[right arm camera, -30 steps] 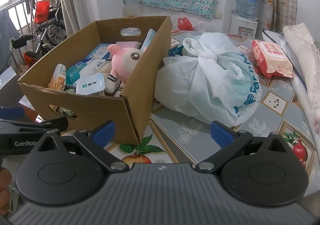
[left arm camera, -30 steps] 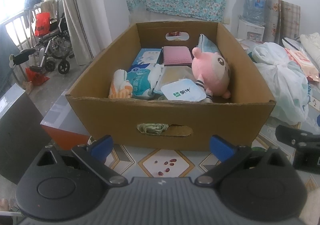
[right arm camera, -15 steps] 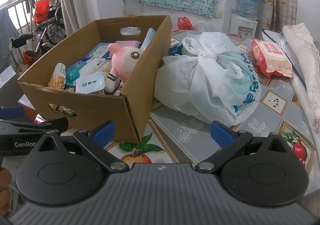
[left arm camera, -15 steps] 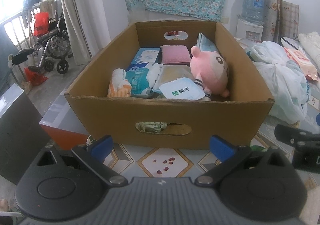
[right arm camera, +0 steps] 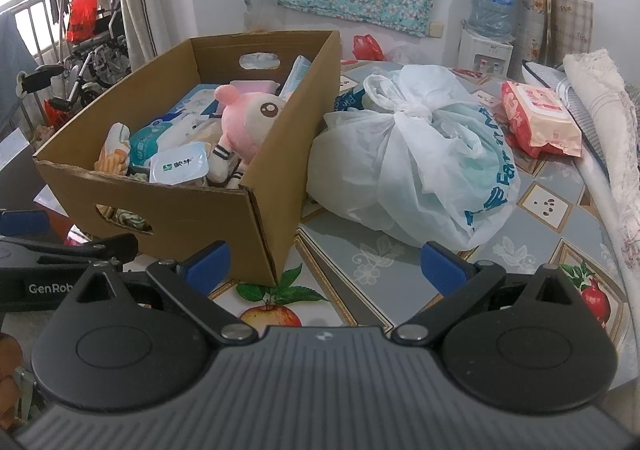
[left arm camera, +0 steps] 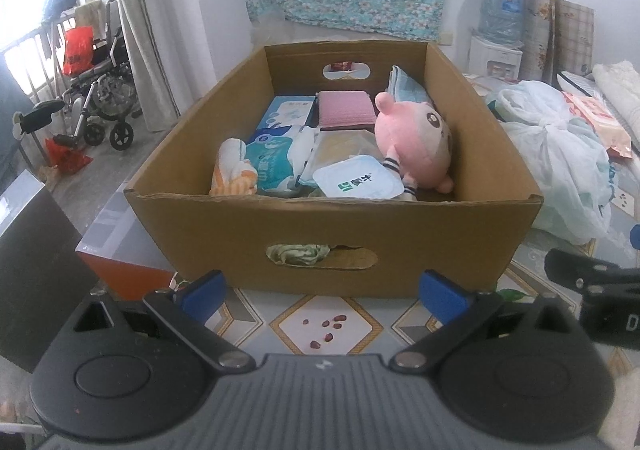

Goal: Organize soft objects

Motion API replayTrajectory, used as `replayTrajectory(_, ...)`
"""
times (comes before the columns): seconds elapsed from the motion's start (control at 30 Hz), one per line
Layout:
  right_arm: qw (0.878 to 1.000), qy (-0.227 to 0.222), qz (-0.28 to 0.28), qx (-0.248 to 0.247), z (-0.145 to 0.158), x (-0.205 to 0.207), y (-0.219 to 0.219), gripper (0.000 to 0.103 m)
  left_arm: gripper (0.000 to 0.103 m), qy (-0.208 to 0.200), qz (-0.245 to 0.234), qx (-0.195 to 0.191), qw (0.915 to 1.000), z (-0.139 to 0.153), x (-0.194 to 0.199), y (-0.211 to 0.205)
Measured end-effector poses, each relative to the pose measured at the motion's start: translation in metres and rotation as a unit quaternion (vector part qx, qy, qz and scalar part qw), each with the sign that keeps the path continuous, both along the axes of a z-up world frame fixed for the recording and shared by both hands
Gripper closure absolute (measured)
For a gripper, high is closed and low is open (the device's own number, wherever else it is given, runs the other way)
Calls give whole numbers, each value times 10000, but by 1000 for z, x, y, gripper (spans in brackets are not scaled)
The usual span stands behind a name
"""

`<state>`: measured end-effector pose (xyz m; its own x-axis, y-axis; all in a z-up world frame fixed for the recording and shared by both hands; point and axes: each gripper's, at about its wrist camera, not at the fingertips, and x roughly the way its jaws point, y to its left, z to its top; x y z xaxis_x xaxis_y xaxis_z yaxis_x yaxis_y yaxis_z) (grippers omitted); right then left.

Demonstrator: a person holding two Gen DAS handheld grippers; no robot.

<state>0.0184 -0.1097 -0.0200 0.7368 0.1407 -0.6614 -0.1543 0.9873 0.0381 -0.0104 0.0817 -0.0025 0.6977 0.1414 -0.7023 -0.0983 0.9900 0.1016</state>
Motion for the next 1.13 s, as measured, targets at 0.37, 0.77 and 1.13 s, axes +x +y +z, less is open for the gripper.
replayTrajectory(0.37,10000,44,5,40,-2,2,-1,1,0,29,10,-3,10000,0,1,2)
replayTrajectory(0.77,9999,67,30,69,-2,3,1,1,0,26,10,-2,10000,1,1,2)
replayTrajectory(1.13,9999,56,23,88,-1,3,1,1,0,25,13,2,10000,2,1,2)
